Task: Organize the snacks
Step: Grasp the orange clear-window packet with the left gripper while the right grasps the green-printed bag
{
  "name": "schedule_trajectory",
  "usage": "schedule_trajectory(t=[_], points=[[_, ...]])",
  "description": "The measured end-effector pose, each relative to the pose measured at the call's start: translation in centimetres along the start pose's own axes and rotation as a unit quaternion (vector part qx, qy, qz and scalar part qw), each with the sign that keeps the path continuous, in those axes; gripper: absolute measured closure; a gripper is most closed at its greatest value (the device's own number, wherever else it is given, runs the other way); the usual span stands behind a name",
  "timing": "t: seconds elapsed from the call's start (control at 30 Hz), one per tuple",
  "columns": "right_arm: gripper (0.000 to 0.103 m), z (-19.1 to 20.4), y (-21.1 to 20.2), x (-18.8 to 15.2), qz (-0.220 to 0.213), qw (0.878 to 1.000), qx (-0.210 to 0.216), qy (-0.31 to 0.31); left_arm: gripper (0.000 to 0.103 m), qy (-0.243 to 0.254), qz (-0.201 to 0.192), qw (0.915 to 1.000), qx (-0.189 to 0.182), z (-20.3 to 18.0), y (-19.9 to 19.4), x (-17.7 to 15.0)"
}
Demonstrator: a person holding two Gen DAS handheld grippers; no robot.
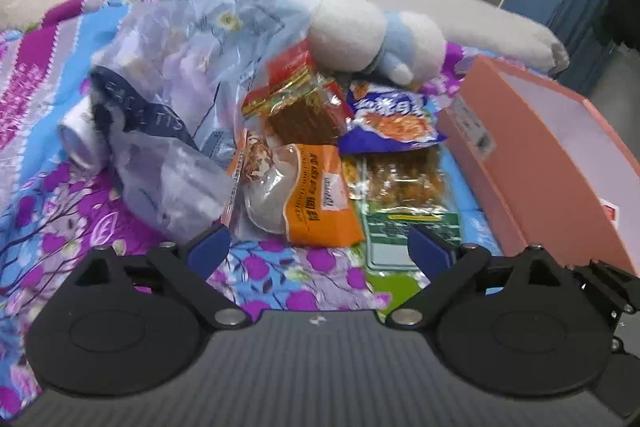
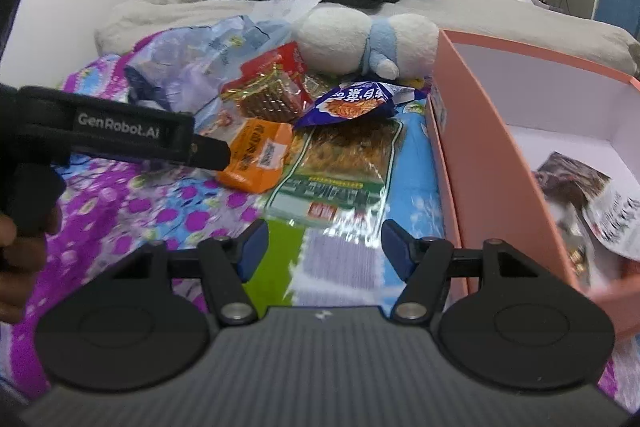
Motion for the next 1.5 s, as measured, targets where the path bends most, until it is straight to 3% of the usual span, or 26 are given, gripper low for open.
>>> schedule_trajectory(t=[0.1,0.6,0.73,0.8,0.83,0.97,1.2,1.5], points=[[0.021,-0.3,2.2,0.9,-0.003,1.000,-0.012,0.000,0.005,0.000,0.010,0.9999,0.006,0.5,2.1,0.7],[0.016,-0.6,10.2,3.3,0.017,0.998,-0.050,-0.031,0.008,-0.028,0.001,0.9986,0.045,2.7,7.2,1.5],[0.004,-0.5,11.2,3.3,0.022,0.999,-0.026,-0.029,0.022,-0.017,-0.003,0.9981,0.059,2.5,7.5,1.4],[0.004,-0.4,11.2,3.3,0.018,0.999,-0.029,-0.032,0.028,-0.013,-0.004,0.9981,0.060,2.4,7.4,1.3],[0.005,-0.4,11.1,3.2,0.018,0.999,-0.027,-0.030,0.031,-0.014,-0.004,0.9983,0.057,2.5,7.3,1.3],[0.033,-0.1,10.0,3.4,0.015,0.999,-0.032,-0.036,0.042,-0.027,0.002,0.9988,0.040,2.5,6.9,1.1],[0.067,-0.4,8.1,4.0,0.021,0.999,-0.020,-0.017,0.048,-0.036,0.004,0.9990,0.026,2.1,5.2,0.7],[0.074,-0.2,4.3,3.4,0.019,1.000,-0.007,-0.008,0.049,-0.039,0.001,0.9990,0.023,1.2,1.3,-0.8]])
Point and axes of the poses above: each gripper's, at about its wrist camera, not at the fingertips, and y roughly the way its jaws point, z to its left, x to its top, the point moved 4 cm from there along y, roughly the way its jaws point, and after that the axes turned 2 degrees about z, right-handed, at the moved point
